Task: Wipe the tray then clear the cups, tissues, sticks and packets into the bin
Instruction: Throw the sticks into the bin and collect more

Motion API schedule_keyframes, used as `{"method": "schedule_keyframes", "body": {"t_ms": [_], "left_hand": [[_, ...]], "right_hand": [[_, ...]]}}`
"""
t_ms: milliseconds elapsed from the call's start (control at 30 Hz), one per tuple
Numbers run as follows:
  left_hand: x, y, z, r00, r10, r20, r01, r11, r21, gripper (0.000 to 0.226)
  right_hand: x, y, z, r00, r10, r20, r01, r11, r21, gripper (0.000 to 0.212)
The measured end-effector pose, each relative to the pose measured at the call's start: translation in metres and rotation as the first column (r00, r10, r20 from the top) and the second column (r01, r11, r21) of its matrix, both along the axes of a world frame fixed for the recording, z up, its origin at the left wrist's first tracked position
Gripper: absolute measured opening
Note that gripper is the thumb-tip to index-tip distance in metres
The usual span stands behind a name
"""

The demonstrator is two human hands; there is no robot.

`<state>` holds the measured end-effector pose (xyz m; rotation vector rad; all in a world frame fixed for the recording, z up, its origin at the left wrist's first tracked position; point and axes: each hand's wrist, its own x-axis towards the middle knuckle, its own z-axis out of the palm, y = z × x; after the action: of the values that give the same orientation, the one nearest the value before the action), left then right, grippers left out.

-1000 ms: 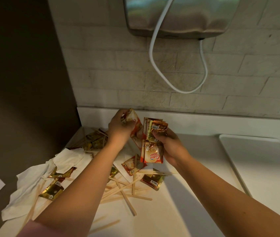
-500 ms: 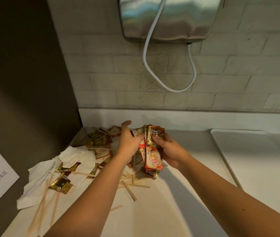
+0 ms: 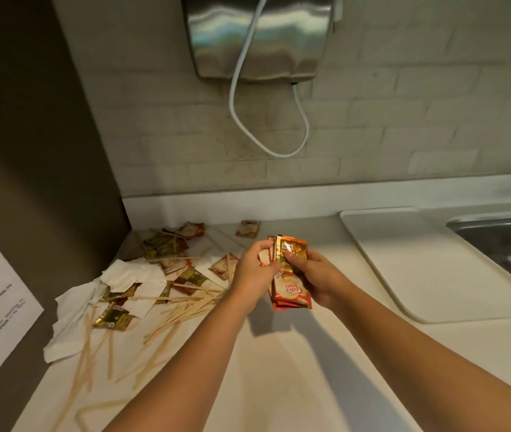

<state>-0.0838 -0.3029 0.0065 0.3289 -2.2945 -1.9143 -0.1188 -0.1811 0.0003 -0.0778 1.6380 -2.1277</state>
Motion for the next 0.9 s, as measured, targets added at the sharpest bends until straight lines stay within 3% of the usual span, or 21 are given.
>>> {"method": "schedule_keyframes", "body": {"t_ms": [300, 600, 900], "left_hand": [[0.041, 0.054, -0.009, 0.993, -0.114, 0.006, 0.115, 0.993, -0.041, 0.044], [0.075, 0.124, -0.016, 0.987, -0.162, 0.005, 0.162, 0.985, -0.058, 0.046], [0.139, 0.256, -0.03, 0.933, -0.36, 0.007, 0.359, 0.933, 0.032, 0.035]], "right_hand": [[0.056, 0.06, -0.014, 0.989, -0.141, 0.044, 0.142, 0.99, 0.002, 0.022], [0.099, 0.133, -0.018, 0.974, -0.206, 0.091, 0.211, 0.976, -0.047, 0.015], [0.165, 0.276, -0.021, 0.994, -0.087, 0.065, 0.085, 0.996, 0.039, 0.016]]}}
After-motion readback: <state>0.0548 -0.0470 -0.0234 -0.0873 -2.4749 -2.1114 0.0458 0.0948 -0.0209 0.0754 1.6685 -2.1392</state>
